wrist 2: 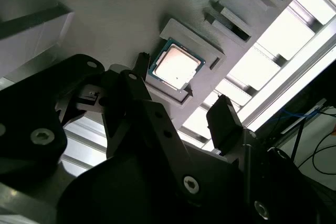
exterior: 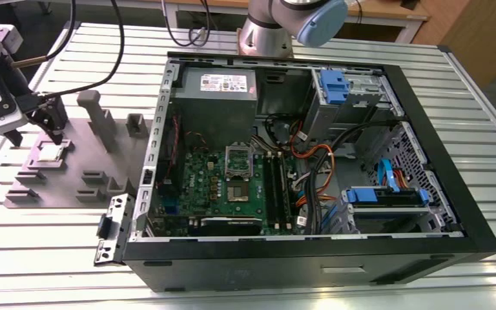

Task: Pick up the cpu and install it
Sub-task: 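Pick up the cpu and move it towards the insertion slot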

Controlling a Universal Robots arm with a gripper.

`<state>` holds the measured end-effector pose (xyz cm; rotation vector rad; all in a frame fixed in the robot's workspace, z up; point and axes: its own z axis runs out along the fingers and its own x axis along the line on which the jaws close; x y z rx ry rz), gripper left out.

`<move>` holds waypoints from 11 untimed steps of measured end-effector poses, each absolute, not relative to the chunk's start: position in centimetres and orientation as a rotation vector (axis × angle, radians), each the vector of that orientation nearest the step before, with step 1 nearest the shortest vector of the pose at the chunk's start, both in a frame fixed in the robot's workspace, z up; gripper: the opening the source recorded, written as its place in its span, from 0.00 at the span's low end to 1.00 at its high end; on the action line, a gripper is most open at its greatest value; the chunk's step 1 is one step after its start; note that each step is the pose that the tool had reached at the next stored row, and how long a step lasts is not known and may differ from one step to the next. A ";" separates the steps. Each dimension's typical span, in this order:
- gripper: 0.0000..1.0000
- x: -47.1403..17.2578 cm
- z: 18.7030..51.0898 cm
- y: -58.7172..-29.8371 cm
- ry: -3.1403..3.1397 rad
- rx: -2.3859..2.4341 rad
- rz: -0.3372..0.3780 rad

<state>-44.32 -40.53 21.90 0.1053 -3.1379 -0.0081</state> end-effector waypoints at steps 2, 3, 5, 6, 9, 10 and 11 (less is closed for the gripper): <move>0.71 -44.3 21.9 -40.5 -3.138 0.105 -0.006; 0.71 -44.3 21.9 -40.5 -3.138 0.105 -0.005; 0.71 -44.3 21.9 -40.5 -3.138 0.105 -0.003; 0.71 -44.3 21.9 -40.5 -3.138 0.105 -0.002; 0.71 -44.3 21.9 -40.5 -3.138 0.105 0.000; 0.71 -44.3 21.9 -40.5 -3.138 0.105 0.001; 0.71 -44.3 21.9 -40.5 -3.138 0.105 0.002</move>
